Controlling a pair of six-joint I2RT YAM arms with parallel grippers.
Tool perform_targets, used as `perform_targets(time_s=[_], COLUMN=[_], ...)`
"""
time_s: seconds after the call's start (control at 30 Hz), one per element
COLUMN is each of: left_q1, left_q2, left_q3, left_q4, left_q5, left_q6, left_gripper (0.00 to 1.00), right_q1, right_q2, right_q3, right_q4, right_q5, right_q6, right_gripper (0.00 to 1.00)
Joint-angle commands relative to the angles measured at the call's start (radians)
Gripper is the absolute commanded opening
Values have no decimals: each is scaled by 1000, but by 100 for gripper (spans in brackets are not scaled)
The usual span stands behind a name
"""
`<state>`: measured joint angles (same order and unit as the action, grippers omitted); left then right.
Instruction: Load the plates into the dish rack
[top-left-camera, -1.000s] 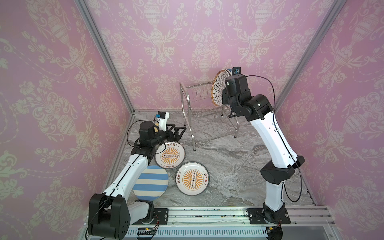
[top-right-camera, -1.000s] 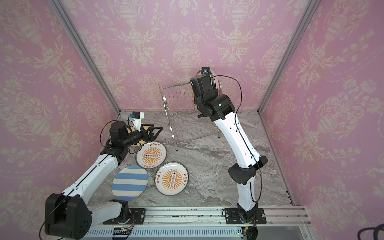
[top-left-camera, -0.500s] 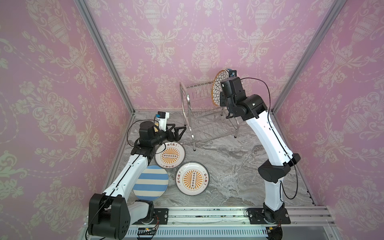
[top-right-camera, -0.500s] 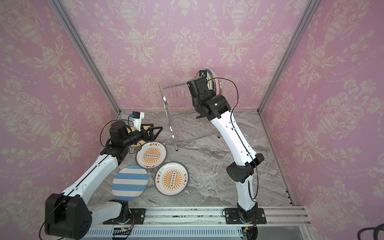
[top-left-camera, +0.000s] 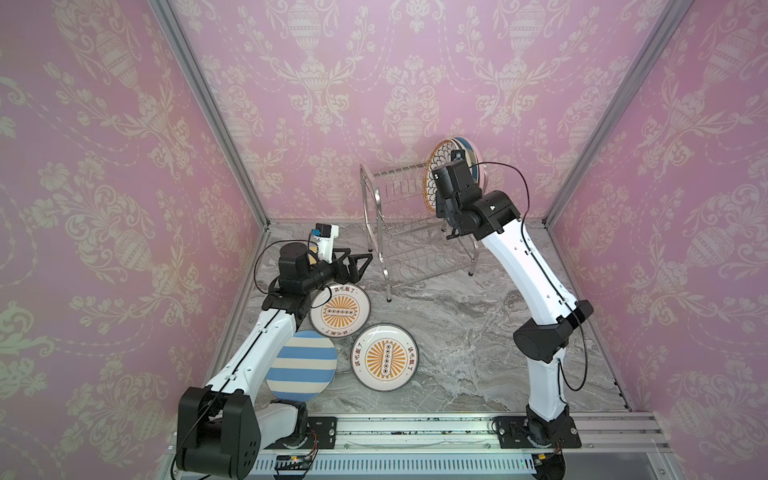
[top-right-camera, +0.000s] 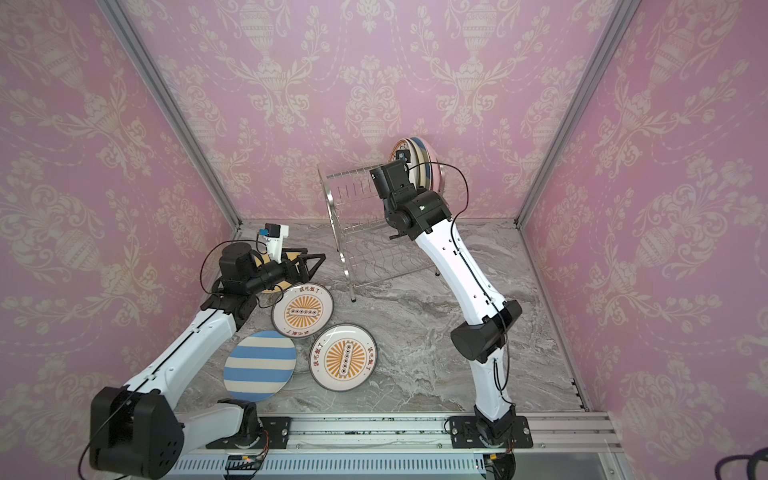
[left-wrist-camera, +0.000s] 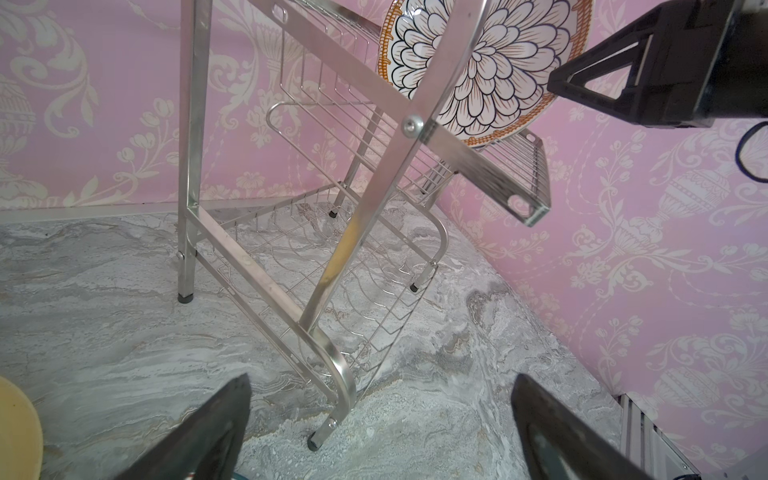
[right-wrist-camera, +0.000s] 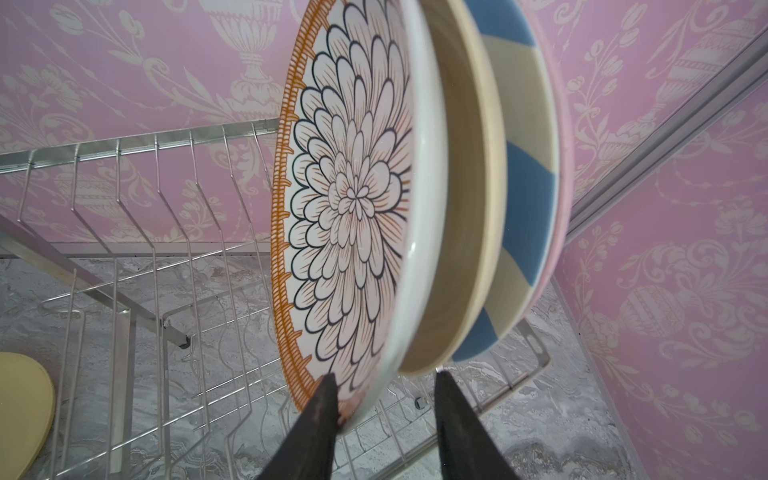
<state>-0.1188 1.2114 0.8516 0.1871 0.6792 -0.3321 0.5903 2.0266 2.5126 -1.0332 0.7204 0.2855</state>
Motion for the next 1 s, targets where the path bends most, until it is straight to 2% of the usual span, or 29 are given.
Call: perform_targets(time_s=[0.0, 0.17, 0.67, 0.97], left_q1=[7, 8, 7, 8], left_q2=[-18, -18, -12, -7], left_q3=[-14, -13, -2, -2], left_q4=[16, 12, -12, -10], left_q5=[25, 23, 14, 15], left_q6=[-6, -2, 16, 14], left_gripper=[99, 99, 99, 99], right_q1=[-10, -18, -24, -6], right_q2=[-6, 11, 64, 69], right_q3=[-6, 6, 53, 80], right_q4=[25, 41, 61, 83], right_q5=[20, 32, 93, 127], right_q6=[14, 9, -17, -63], right_gripper=[39, 37, 10, 3])
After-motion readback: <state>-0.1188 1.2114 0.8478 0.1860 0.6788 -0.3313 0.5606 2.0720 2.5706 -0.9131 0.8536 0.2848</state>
